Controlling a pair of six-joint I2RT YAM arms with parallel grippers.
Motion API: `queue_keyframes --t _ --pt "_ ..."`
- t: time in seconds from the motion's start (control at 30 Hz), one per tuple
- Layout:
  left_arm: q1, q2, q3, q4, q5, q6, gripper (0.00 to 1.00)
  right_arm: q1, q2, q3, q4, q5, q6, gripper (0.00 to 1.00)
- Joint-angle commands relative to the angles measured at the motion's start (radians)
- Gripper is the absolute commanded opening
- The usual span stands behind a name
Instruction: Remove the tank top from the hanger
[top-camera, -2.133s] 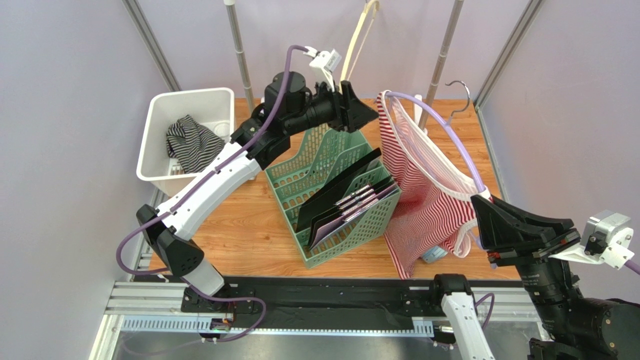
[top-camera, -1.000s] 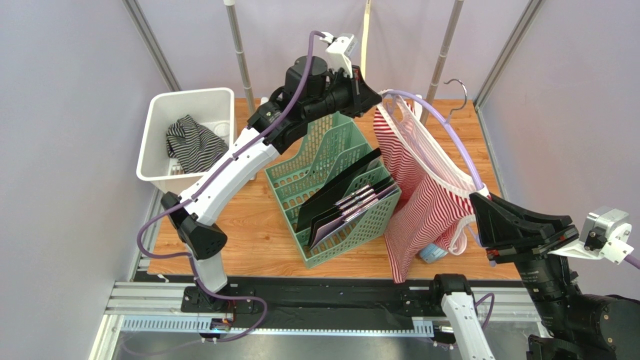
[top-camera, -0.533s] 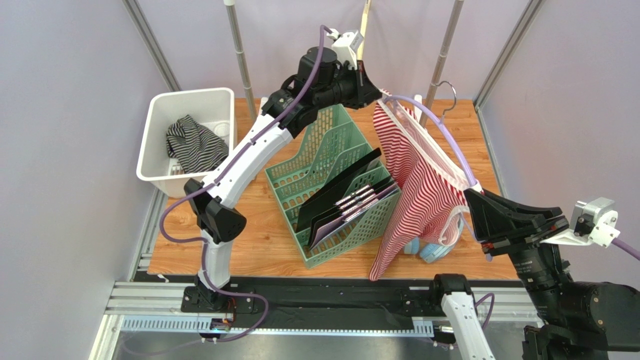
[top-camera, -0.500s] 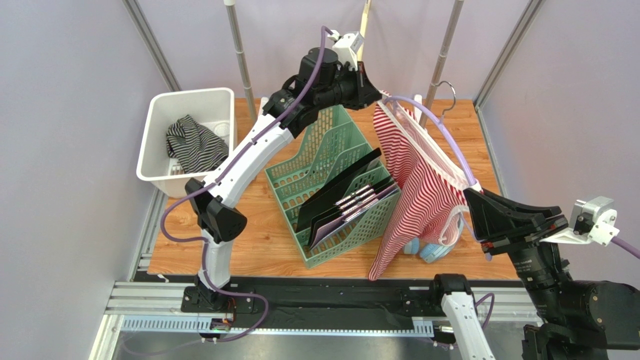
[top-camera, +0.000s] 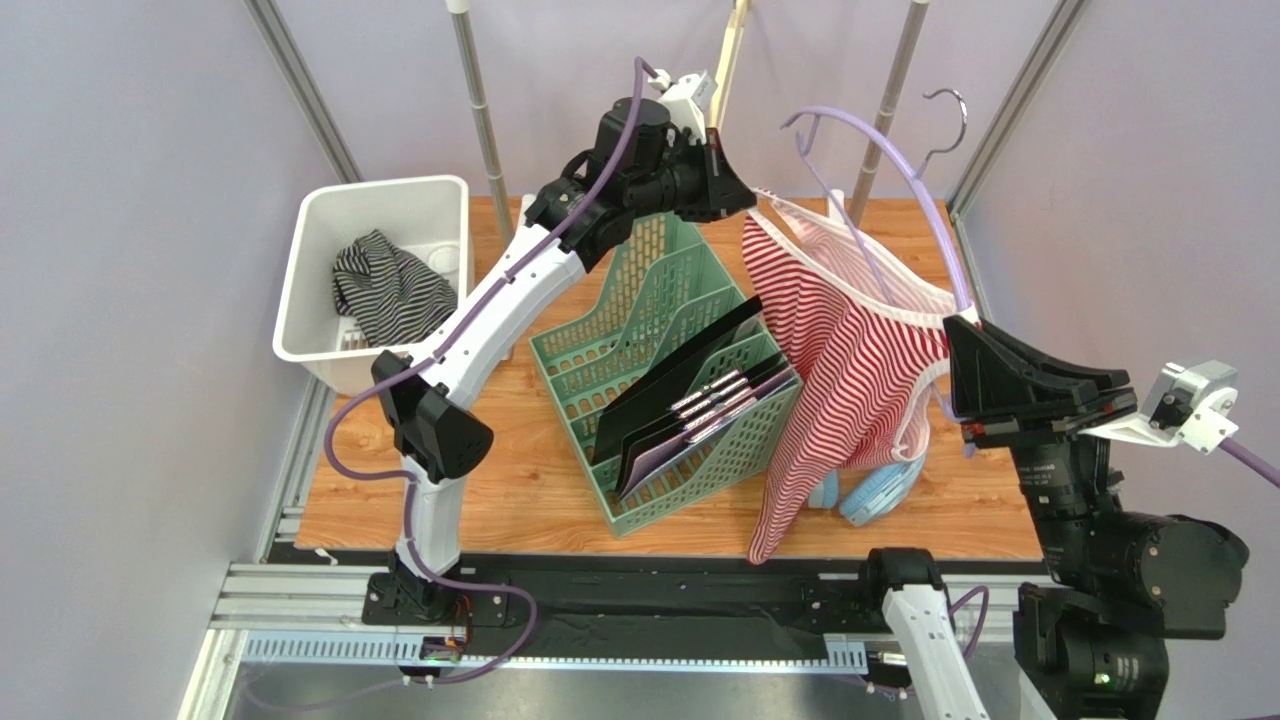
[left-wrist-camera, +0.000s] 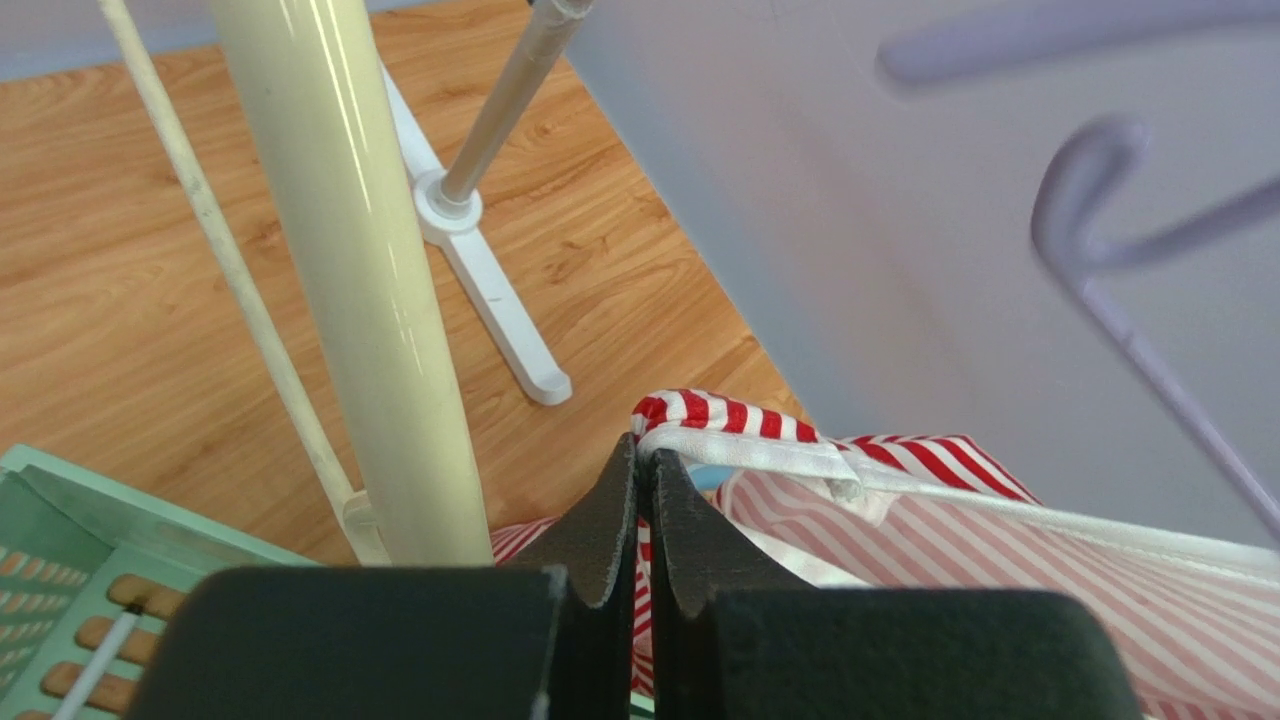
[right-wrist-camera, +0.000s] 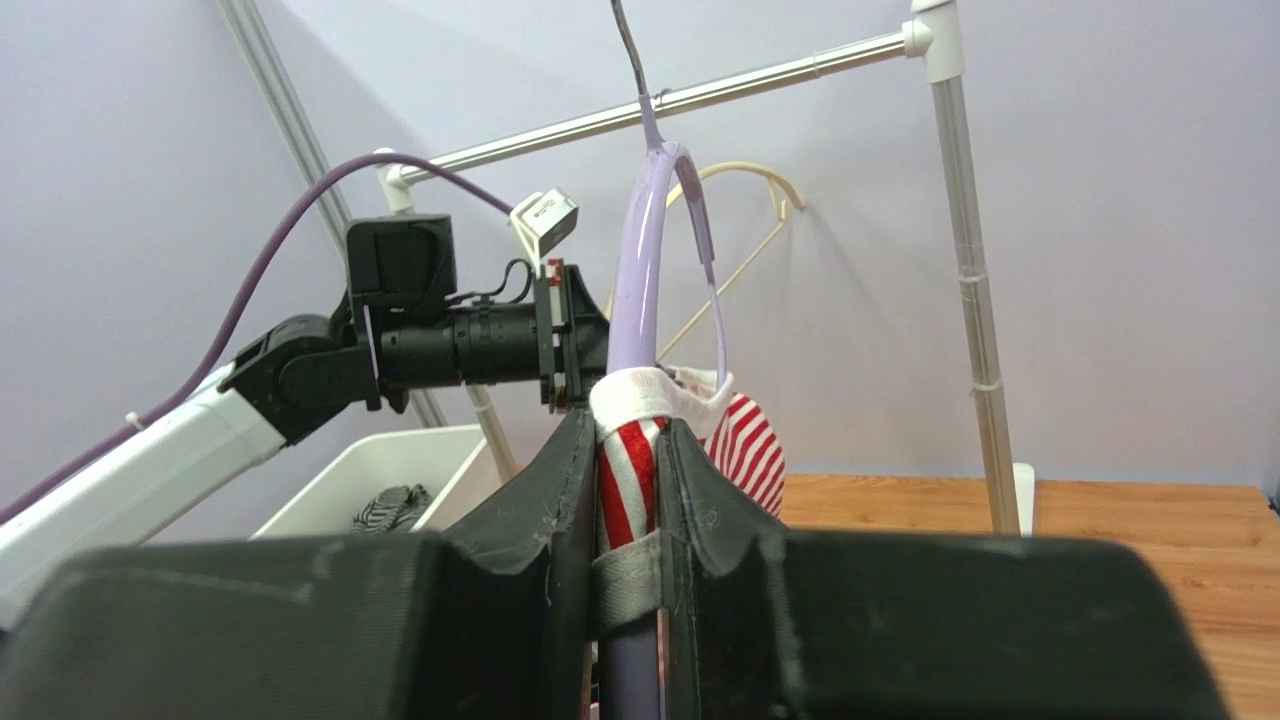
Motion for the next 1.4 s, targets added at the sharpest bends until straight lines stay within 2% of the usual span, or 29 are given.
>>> queue_keyframes --t 0.0,0.13,0.37,0.5,0.63,0.87,1.17,1.37 --pt "0.022 -0.013 -0.023 0.077 0.086 -0.087 0.00 0.003 -0.010 -0.053 0.301 0.079 0.041 0.00" --pt "0.019 -0.018 -0.030 0.114 0.135 -0.109 0.00 0.003 0.037 -0.067 0.330 0.095 0.044 0.00" --pt "-0.007 -0.055 -0.087 0.127 0.131 -0.086 0.00 0.003 0.192 -0.061 0.398 0.134 0.059 0.00" --pt "-0.034 -0.087 -0.127 0.131 0.096 -0.037 0.00 0.003 0.339 0.040 0.436 0.138 0.068 0.00" --pt "-0.064 -0.139 -0.165 0.131 0.048 0.006 0.00 0.003 0.529 0.178 0.375 0.143 0.061 0.00" --pt "-0.093 -0.170 -0.201 0.136 0.014 0.052 0.00 0.003 0.726 0.342 0.346 0.146 0.064 0.00" --pt "-0.110 -0.174 -0.217 0.133 0.017 0.055 0.00 0.053 0.829 0.446 0.334 0.145 0.057 0.00" --pt "-0.162 -0.197 -0.245 0.134 0.020 0.061 0.00 0.057 0.863 0.454 0.301 0.163 0.068 0.00"
